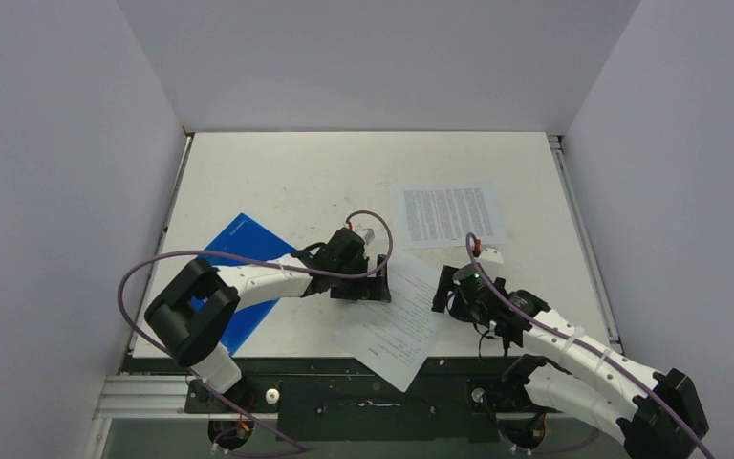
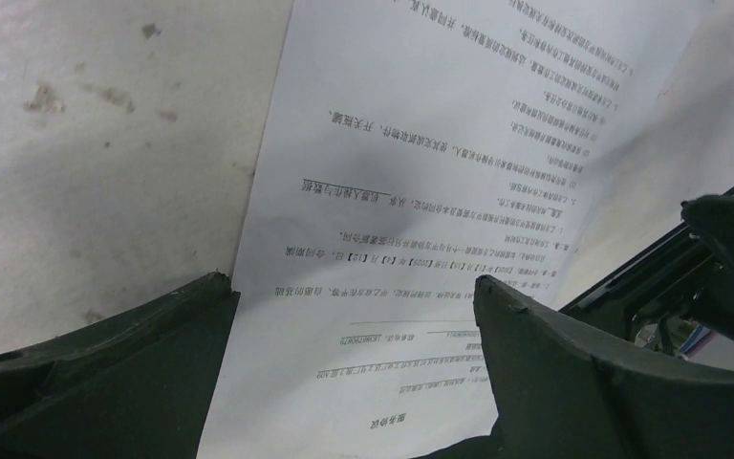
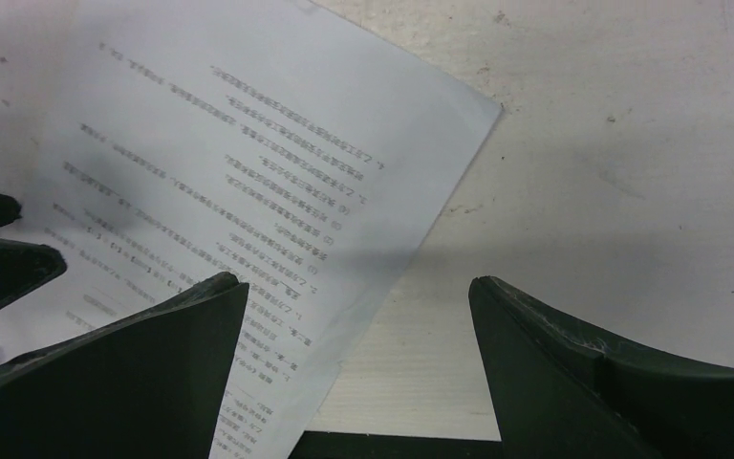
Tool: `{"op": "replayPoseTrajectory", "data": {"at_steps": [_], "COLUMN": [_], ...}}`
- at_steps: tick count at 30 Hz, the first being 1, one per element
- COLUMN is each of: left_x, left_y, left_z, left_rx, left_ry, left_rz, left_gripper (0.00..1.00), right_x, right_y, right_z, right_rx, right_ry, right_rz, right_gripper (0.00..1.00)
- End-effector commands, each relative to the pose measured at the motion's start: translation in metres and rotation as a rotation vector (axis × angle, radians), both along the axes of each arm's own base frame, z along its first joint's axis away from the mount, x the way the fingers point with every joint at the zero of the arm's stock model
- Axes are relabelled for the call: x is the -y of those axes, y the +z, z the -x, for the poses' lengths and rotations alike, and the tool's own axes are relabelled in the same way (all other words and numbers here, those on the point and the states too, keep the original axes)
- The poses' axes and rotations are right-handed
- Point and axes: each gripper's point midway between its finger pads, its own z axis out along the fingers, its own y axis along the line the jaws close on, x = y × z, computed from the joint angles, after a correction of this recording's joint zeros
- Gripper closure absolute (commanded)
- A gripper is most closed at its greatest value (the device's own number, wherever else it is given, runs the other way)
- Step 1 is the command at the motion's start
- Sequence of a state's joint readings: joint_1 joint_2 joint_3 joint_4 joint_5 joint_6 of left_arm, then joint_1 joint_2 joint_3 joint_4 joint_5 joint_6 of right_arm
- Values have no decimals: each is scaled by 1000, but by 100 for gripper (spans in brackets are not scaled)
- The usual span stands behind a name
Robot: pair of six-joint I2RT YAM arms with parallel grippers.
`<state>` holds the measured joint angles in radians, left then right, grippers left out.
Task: Put the files into the folder
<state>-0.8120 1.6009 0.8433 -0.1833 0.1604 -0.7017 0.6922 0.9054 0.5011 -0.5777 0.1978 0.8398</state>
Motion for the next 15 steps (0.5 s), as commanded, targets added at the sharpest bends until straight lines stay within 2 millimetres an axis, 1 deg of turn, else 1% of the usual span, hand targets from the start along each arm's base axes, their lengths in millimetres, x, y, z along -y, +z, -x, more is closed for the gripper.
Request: {"op": "replayPoseTrajectory", "data": {"at_steps": [1,5,9,15], "left_x": [21,34,51,86], "left_y": [-3,-7,-7,0], "left_z": [-13,-23,-34,-51], "left_rx": [25,31,42,57], "left_ry": [-33,-52,-64,-90], "left_rz": [12,4,24,88], "left_gripper": [4,4,3,4], "right_x": [9,19,31,43], "right_y": [15,23,30,28], "right_z": [-7,-7,-8,-6], "right_rx": [68,109,141,140], "right_ry": [-90,-164,-246,-327], "right_rz": [-30,-51,-55,-32], "right_gripper": [10,10,10,10]}}
